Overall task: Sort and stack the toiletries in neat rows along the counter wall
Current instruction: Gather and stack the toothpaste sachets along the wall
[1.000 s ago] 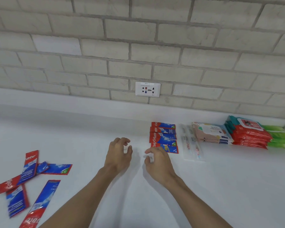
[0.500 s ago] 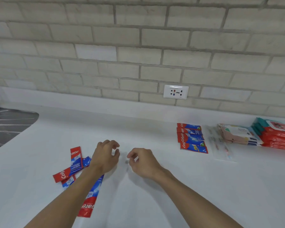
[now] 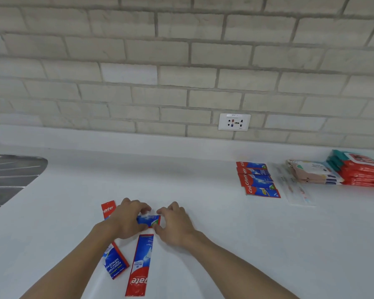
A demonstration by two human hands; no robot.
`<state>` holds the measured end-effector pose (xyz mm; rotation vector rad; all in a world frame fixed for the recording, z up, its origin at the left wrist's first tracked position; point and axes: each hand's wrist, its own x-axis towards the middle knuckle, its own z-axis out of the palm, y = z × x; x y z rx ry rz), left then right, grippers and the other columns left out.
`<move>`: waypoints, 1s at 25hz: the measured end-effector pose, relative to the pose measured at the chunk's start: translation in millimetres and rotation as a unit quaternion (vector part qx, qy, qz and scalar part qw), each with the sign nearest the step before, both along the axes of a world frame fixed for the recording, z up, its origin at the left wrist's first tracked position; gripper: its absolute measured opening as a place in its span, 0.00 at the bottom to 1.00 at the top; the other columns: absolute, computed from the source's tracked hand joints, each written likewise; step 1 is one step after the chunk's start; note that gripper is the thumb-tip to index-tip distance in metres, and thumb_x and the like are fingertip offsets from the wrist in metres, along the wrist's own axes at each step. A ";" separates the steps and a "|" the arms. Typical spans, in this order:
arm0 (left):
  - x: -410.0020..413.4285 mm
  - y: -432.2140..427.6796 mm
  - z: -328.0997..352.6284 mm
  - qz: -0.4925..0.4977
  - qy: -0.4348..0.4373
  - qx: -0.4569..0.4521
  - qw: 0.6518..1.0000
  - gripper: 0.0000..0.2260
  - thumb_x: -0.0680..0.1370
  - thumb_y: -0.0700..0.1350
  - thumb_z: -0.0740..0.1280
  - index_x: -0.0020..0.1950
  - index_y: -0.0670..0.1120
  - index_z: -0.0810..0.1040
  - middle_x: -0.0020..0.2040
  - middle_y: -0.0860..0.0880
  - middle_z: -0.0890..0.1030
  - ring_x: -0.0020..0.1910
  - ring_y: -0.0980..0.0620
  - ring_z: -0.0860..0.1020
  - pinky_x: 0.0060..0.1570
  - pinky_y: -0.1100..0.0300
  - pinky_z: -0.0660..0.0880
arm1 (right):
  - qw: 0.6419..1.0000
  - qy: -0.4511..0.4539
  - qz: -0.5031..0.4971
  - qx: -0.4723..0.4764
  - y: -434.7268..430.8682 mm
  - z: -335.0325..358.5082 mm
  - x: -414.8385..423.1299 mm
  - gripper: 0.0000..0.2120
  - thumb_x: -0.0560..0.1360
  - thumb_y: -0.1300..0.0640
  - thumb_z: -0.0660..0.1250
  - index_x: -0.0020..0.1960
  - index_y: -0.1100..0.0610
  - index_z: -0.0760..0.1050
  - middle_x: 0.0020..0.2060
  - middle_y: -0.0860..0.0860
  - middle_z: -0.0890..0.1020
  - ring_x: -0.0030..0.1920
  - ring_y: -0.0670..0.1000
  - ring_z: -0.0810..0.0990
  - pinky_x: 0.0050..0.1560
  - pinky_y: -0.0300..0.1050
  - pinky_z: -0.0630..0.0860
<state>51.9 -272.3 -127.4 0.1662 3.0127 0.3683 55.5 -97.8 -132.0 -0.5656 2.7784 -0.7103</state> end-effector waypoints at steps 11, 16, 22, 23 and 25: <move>-14.0 23.9 -13.2 -0.039 0.068 0.110 0.991 0.18 0.74 0.53 0.71 0.63 0.57 0.76 0.45 0.65 0.77 0.52 0.57 0.73 0.58 0.60 0.70 | 0.999 -0.025 -0.021 0.002 12.4 -1.6 -10.3 0.20 0.78 0.50 0.65 0.69 0.53 0.70 0.59 0.57 0.73 0.59 0.57 0.74 0.61 0.49 0.74; -13.7 19.4 -10.5 -0.044 0.053 0.142 0.988 0.21 0.73 0.54 0.71 0.66 0.57 0.73 0.46 0.67 0.77 0.53 0.58 0.71 0.52 0.64 0.68 | 0.999 -0.021 -0.019 -0.014 28.0 5.1 -13.8 0.17 0.78 0.51 0.66 0.65 0.53 0.73 0.50 0.53 0.72 0.51 0.52 0.73 0.49 0.41 0.69; -15.2 7.1 -16.0 -0.021 -0.006 0.124 0.992 0.25 0.72 0.56 0.71 0.68 0.55 0.71 0.47 0.63 0.77 0.55 0.55 0.70 0.56 0.61 0.69 | 0.998 -0.046 -0.028 -0.033 31.2 7.5 -15.0 0.17 0.75 0.52 0.69 0.62 0.51 0.74 0.50 0.49 0.70 0.48 0.48 0.71 0.40 0.34 0.66; -16.0 8.1 -16.0 -0.026 -0.012 0.124 0.992 0.25 0.72 0.56 0.71 0.68 0.55 0.71 0.47 0.63 0.76 0.56 0.55 0.69 0.56 0.61 0.69 | 0.997 -0.055 -0.030 -0.035 32.0 8.0 -14.2 0.17 0.75 0.52 0.70 0.63 0.51 0.73 0.50 0.49 0.70 0.49 0.48 0.71 0.41 0.34 0.68; -16.9 10.9 -14.3 -0.035 -0.016 0.127 0.991 0.25 0.72 0.56 0.72 0.67 0.56 0.71 0.46 0.64 0.77 0.56 0.55 0.69 0.55 0.61 0.69 | 0.997 -0.069 -0.029 -0.036 33.9 7.5 -13.6 0.20 0.74 0.50 0.70 0.64 0.50 0.71 0.52 0.49 0.70 0.50 0.48 0.71 0.45 0.36 0.69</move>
